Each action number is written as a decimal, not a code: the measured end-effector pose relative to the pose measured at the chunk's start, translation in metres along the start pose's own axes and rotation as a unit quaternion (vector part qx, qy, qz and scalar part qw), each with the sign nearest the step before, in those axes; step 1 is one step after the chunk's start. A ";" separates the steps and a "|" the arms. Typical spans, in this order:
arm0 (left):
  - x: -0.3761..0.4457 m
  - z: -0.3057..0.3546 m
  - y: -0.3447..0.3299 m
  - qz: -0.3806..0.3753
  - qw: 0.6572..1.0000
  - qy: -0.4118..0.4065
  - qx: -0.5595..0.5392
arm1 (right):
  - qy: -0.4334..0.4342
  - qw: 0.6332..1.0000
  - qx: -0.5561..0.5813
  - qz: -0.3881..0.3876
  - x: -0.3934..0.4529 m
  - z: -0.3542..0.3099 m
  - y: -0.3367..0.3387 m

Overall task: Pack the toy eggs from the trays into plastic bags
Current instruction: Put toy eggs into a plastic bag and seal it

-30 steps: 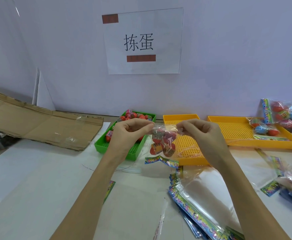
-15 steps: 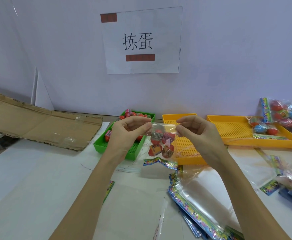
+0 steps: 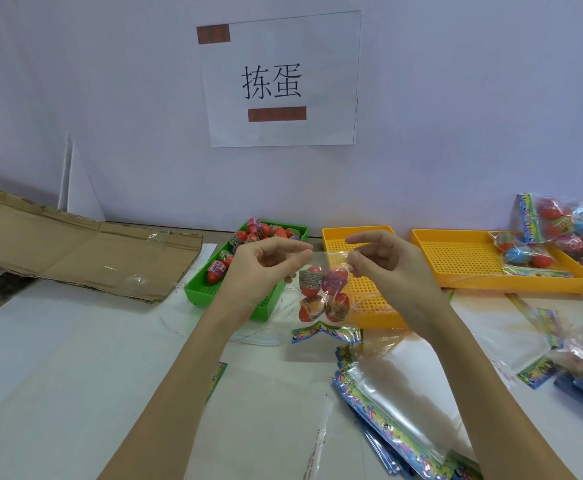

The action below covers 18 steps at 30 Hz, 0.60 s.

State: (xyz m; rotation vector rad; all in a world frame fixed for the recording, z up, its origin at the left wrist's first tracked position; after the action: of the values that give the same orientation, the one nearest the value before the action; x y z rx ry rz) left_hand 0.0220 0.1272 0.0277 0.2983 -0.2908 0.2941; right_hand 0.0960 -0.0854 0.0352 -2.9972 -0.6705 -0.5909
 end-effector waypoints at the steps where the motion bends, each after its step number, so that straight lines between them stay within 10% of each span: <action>1: 0.000 0.000 -0.001 -0.003 1.000 0.003 0.017 | -0.001 1.000 0.010 0.001 0.000 -0.001 0.001; 18: -0.002 0.009 0.002 -0.022 0.999 -0.018 0.014 | -0.060 0.996 0.056 -0.016 -0.004 0.003 -0.025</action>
State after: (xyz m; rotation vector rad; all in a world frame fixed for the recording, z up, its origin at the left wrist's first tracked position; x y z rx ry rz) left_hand 0.0177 0.1261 0.0359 0.3382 -0.3149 0.2500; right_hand 0.0833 -0.0643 0.0290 -2.9402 -0.7340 -0.3626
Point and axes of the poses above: each hand's wrist, its own x-axis towards the middle knuckle, its own y-axis out of the back of the hand, z = x × y, the point moved 4 cm from there along x, towards the middle knuckle, and after that the axes turned 7 degrees about x, right-handed, at the moved point
